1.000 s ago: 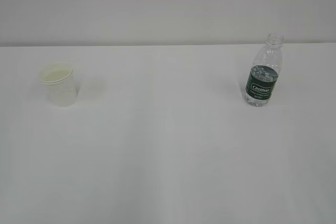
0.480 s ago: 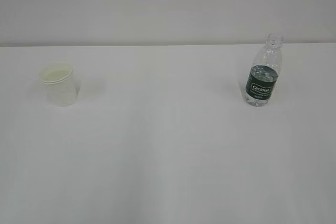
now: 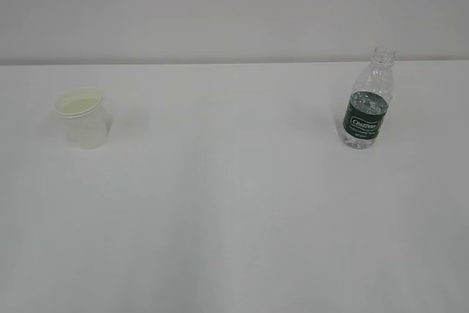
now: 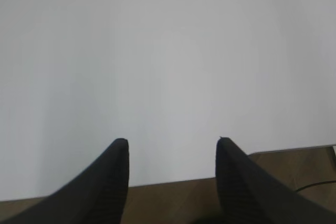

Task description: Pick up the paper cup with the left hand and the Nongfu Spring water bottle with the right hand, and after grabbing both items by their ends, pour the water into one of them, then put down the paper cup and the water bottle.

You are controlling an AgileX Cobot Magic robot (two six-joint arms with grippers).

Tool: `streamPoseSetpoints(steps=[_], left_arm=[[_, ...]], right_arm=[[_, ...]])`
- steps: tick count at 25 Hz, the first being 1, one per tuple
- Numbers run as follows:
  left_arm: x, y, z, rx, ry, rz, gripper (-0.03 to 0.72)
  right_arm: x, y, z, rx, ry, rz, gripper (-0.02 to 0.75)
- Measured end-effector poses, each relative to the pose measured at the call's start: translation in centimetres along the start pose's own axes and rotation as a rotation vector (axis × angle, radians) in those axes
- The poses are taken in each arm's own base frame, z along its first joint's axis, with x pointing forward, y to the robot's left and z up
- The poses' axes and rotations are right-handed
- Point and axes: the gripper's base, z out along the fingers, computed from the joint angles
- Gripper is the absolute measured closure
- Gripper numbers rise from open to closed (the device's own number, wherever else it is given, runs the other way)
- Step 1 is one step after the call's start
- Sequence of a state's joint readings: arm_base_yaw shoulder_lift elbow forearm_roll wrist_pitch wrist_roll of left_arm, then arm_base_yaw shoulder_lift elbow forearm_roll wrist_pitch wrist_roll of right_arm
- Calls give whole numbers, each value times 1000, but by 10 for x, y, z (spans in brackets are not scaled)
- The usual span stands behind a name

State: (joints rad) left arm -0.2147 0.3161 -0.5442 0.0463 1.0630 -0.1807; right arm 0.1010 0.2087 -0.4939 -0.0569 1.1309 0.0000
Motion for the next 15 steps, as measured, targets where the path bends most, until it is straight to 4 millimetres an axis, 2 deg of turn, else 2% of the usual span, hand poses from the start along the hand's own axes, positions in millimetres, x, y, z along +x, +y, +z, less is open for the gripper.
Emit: streamPoseSetpoints(steps=[15], left_arm=[[6, -3, 3, 34, 41, -7, 375]], right_arm=[[0, 0, 0, 0, 0, 0, 151]])
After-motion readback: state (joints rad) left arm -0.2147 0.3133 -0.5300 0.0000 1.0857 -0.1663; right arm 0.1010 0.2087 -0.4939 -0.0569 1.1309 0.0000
